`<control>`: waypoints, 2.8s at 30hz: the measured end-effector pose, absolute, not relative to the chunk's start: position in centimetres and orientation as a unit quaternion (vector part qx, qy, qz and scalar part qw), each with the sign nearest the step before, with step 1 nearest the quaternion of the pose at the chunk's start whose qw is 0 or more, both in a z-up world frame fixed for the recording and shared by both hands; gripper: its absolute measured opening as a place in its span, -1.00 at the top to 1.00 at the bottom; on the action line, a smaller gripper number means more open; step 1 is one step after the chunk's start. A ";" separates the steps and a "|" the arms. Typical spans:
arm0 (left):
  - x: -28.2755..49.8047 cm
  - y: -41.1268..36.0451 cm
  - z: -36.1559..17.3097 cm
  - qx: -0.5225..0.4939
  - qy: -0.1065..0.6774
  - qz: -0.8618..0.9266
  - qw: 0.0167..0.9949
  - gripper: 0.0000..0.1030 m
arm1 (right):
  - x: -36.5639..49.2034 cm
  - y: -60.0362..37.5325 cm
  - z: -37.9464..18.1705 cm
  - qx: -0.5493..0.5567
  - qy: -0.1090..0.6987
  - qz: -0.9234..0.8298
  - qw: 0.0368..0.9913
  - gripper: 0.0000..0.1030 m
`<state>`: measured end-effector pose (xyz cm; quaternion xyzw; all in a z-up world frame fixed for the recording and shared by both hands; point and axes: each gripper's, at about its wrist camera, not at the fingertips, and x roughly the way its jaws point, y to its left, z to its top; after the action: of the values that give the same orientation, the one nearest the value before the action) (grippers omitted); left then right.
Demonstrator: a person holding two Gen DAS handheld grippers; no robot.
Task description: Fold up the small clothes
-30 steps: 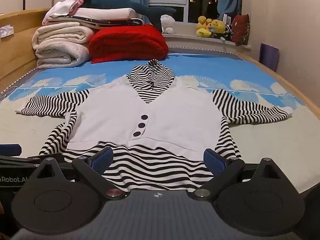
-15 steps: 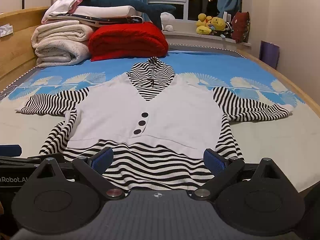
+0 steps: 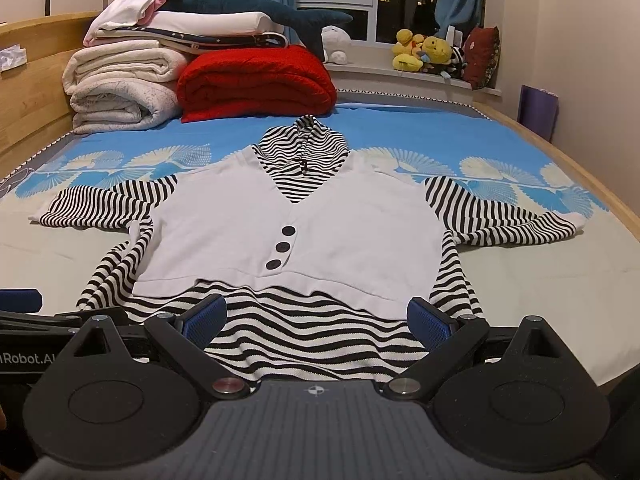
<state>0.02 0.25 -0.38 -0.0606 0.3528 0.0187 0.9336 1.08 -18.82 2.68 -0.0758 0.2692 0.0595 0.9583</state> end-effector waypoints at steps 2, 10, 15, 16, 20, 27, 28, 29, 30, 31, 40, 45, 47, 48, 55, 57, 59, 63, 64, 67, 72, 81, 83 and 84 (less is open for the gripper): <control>0.0 0.2 -0.4 -0.061 0.353 0.018 0.934 -0.99 | 1.1 -18.9 2.6 -0.076 0.269 0.060 0.958 -0.88; 0.0 0.3 -0.4 -0.065 0.352 0.017 0.934 -0.99 | 1.1 -18.9 2.5 -0.076 0.269 0.059 0.958 -0.88; 0.1 0.3 -0.4 -0.068 0.352 0.016 0.933 -0.99 | 1.1 -18.9 2.5 -0.076 0.270 0.059 0.958 -0.88; 0.0 0.3 -0.4 -0.068 0.352 0.016 0.933 -0.99 | 1.1 -18.9 2.5 -0.076 0.270 0.059 0.958 -0.88; -0.1 0.2 -0.6 -0.068 0.348 0.016 0.935 -0.99 | 1.1 -18.9 2.5 -0.076 0.270 0.059 0.958 -0.88; -0.2 0.2 -0.8 -0.078 0.343 0.012 0.936 -0.99 | 1.2 -19.0 2.2 -0.075 0.272 0.059 0.958 -0.88; -0.3 0.3 -0.8 -0.088 0.339 0.008 0.937 -0.99 | 1.2 -18.9 2.1 -0.076 0.273 0.059 0.957 -0.88; -0.2 0.3 -0.6 -0.114 0.321 -0.002 0.940 -0.99 | 1.3 -18.8 1.9 -0.078 0.276 0.060 0.956 -0.88; -0.2 0.4 -0.5 -0.119 0.317 -0.004 0.941 -0.99 | 1.3 -18.8 1.8 -0.080 0.279 0.060 0.955 -0.88; -0.2 0.4 -0.5 -0.126 0.315 -0.005 0.941 -0.99 | 1.3 -18.8 1.7 -0.079 0.281 0.059 0.955 -0.88; 0.5 0.2 -0.6 -0.102 0.326 0.003 0.940 -0.99 | 1.3 -19.1 2.2 -0.078 0.282 0.055 0.955 -0.88; 0.5 0.1 -0.8 -0.098 0.330 0.007 0.939 -0.99 | 1.3 -19.1 2.1 -0.077 0.283 0.054 0.955 -0.88; 0.5 0.2 -0.8 -0.096 0.332 0.008 0.938 -0.99 | 1.3 -19.1 2.1 -0.077 0.283 0.054 0.955 -0.88; 0.5 0.2 -0.8 -0.096 0.332 0.008 0.938 -0.99 | 1.3 -19.1 2.1 -0.077 0.283 0.055 0.955 -0.88; 0.4 0.1 -0.7 -0.095 0.329 0.012 0.940 -0.99 | 1.5 -18.9 2.4 -0.080 0.281 0.051 0.955 -0.88; 0.2 0.1 -0.4 -0.090 0.316 0.012 0.944 -0.90 | 1.5 -19.1 2.5 -0.076 0.276 0.049 0.957 -0.88; 0.1 0.5 0.4 -0.089 0.304 0.014 0.948 -0.77 | 1.6 -19.2 2.7 -0.072 0.273 0.046 0.958 -0.88; 1.8 2.8 3.5 -0.096 0.299 0.009 0.949 -0.44 | 1.4 -19.8 3.6 -0.060 0.250 0.033 0.966 -0.88; 2.7 3.8 4.4 -0.107 0.301 0.008 0.947 -0.42 | 1.3 -20.0 3.8 -0.057 0.241 0.027 0.968 -0.88; 5.8 6.7 7.8 -0.112 0.264 0.015 0.958 -0.22 | 1.3 -20.7 4.4 -0.047 0.223 0.018 0.974 -0.84; 13.0 12.0 9.8 -0.100 0.250 0.026 0.963 0.44 | 2.4 -22.9 6.6 0.002 0.222 0.019 0.975 -0.79; 25.3 29.4 -1.7 -0.237 0.361 0.142 0.891 0.58 | 9.8 -22.3 15.5 -0.018 0.170 0.042 0.984 -0.73; 25.9 33.4 -4.5 -0.293 0.385 0.185 0.855 0.58 | 13.0 -21.0 16.7 -0.019 0.158 0.052 0.986 -0.73; 25.8 35.4 -4.7 -0.320 0.389 0.210 0.838 0.57 | 14.6 -20.4 17.0 -0.018 0.158 0.059 0.986 -0.73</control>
<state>25.77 35.40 -4.68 -0.3201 0.3894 0.2104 0.8376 14.63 -20.39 17.03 -0.0184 0.1579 0.0591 0.9855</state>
